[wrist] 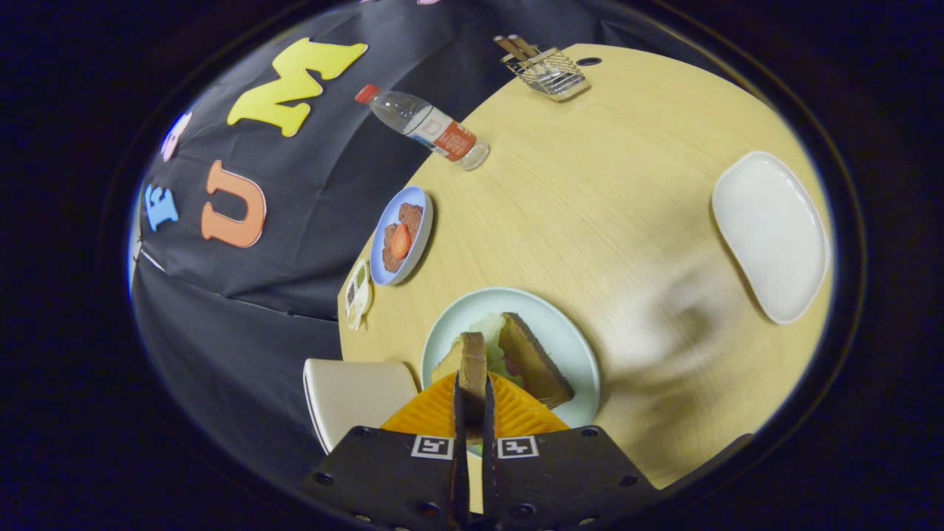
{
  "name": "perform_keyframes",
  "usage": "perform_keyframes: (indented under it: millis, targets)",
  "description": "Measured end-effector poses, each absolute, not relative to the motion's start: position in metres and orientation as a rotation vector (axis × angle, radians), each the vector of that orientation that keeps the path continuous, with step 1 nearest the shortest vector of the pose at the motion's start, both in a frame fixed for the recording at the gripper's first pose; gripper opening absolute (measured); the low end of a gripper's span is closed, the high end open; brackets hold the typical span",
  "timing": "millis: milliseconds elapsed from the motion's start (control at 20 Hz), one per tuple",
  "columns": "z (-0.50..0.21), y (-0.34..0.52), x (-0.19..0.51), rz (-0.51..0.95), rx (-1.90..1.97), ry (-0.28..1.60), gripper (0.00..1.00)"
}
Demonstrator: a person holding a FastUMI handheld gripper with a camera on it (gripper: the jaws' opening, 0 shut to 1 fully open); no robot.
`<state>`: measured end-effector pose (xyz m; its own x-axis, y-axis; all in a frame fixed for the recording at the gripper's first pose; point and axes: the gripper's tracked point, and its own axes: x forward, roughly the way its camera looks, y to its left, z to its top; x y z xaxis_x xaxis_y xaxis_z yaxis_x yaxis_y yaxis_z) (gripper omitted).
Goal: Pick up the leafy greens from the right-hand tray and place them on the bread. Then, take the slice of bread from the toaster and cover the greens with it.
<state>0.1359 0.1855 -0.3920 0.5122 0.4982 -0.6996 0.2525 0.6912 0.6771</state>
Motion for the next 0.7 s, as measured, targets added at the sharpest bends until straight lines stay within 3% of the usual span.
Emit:
perform_keyframes:
  millis: [200,350,700]
  targets:
    - [-0.396,0.18,0.141,0.175,0.775,1.034,0.15]
    - [-0.398,0.172,0.144,0.161,0.694,1.009,0.33]
    - [-0.361,0.16,0.14,0.172,0.489,0.892,0.55]
